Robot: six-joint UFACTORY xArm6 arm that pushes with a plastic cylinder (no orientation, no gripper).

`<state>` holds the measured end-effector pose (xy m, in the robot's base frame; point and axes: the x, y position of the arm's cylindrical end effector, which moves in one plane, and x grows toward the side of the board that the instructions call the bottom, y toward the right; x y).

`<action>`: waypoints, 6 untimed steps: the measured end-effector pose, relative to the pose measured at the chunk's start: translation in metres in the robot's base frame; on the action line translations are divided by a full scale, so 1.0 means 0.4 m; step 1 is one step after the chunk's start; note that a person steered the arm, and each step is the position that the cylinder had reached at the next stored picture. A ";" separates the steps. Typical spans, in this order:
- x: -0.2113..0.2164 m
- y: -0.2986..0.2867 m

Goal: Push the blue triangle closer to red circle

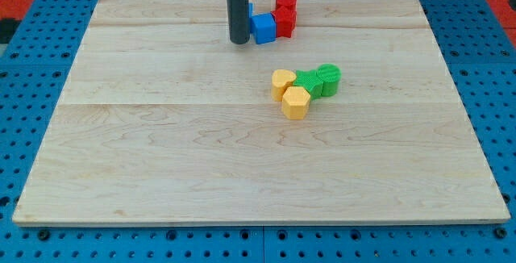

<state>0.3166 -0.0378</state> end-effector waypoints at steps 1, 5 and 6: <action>0.008 -0.073; -0.157 -0.028; -0.169 0.036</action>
